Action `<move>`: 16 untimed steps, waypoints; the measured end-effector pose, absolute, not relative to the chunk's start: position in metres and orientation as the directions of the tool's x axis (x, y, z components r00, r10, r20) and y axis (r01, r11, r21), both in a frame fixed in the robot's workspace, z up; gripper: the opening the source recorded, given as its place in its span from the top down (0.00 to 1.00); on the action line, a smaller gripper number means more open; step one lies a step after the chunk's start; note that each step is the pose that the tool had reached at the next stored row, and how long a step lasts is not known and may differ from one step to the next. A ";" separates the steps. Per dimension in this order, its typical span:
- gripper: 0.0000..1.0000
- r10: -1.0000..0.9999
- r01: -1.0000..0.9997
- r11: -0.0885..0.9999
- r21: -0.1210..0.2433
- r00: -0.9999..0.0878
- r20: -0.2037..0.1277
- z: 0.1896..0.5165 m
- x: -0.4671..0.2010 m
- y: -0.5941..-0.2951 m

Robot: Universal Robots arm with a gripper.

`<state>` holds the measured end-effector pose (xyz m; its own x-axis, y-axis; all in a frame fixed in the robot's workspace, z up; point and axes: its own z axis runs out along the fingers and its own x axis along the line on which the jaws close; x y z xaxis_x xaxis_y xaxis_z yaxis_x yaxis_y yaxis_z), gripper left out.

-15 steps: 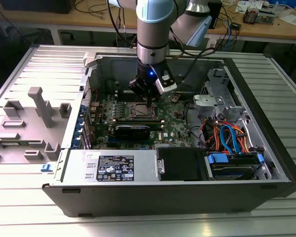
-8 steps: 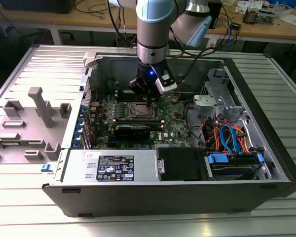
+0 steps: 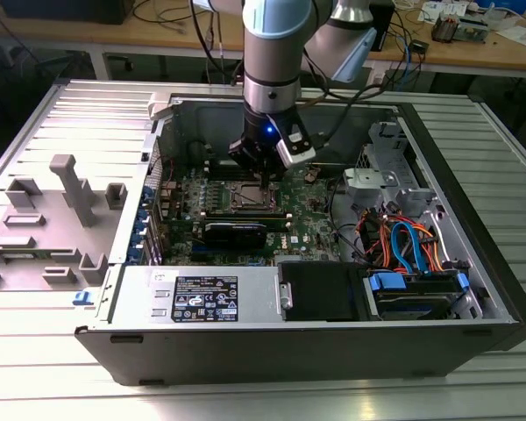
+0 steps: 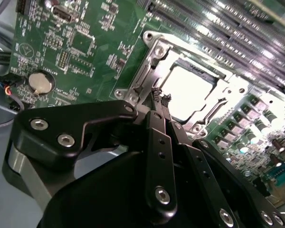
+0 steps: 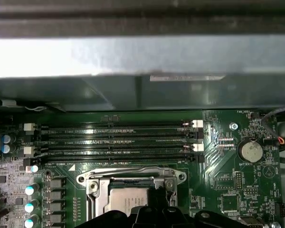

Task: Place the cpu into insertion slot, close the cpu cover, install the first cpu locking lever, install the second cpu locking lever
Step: 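Install the second cpu locking lever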

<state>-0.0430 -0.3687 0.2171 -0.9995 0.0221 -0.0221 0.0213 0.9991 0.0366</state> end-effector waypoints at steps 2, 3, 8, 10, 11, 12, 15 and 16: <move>0.89 0.022 0.021 0.999 0.037 -1.000 -0.022 0.217 -0.043 -0.372; 0.89 0.022 0.021 0.999 0.037 -1.000 -0.022 0.217 -0.043 -0.373; 0.89 0.022 0.022 0.999 0.037 -1.000 -0.020 0.218 -0.043 -0.376; 0.89 0.022 0.021 0.999 0.037 -1.000 -0.020 0.219 -0.043 -0.376; 0.89 0.022 0.021 0.999 0.037 -1.000 -0.019 0.219 -0.043 -0.376; 0.89 0.022 0.021 0.999 0.037 -1.000 -0.019 0.219 -0.043 -0.376; 0.89 0.022 0.022 0.999 0.036 -1.000 -0.019 0.219 -0.043 -0.376; 0.89 0.022 0.021 0.999 0.036 -1.000 -0.019 0.219 -0.043 -0.377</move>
